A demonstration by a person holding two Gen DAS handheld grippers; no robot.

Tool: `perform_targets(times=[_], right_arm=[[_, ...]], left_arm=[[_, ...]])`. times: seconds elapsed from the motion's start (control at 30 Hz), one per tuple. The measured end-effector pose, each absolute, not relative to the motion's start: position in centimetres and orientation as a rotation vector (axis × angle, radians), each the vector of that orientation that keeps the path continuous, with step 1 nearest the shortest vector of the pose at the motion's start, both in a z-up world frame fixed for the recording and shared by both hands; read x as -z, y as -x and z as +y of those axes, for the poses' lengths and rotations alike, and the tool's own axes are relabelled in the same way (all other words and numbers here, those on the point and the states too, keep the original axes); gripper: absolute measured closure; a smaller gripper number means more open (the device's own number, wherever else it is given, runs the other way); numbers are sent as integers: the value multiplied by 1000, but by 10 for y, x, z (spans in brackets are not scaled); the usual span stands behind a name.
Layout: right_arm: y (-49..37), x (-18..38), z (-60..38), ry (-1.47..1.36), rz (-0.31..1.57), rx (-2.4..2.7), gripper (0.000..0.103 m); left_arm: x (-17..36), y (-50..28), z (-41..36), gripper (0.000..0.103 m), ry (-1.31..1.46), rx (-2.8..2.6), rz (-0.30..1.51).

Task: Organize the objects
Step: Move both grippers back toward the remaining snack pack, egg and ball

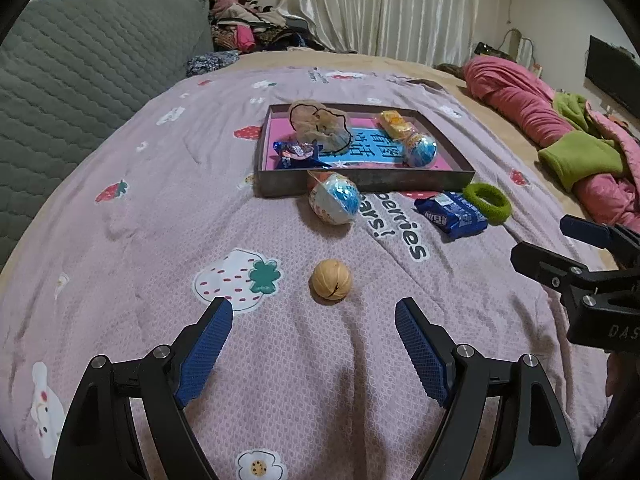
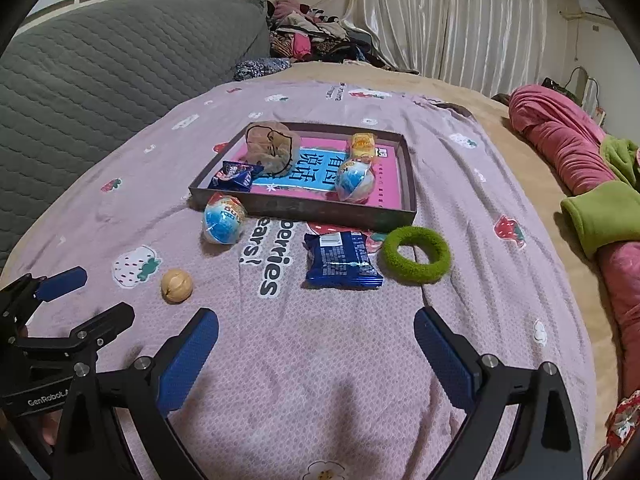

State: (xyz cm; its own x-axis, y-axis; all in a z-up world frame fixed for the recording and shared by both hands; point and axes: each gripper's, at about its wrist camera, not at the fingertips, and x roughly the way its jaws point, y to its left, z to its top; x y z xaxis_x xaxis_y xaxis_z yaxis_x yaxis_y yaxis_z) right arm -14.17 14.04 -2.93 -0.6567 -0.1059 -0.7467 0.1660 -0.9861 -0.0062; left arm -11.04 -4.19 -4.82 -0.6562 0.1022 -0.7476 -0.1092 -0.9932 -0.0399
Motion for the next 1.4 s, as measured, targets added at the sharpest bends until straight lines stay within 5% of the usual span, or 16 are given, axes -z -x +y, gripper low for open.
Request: perform_targets(times=[1.4], right_arm=[[204,74,155,-1308,44,2700,5]], left_arm=[[77,151,-38,19,1329,-2718,-29]])
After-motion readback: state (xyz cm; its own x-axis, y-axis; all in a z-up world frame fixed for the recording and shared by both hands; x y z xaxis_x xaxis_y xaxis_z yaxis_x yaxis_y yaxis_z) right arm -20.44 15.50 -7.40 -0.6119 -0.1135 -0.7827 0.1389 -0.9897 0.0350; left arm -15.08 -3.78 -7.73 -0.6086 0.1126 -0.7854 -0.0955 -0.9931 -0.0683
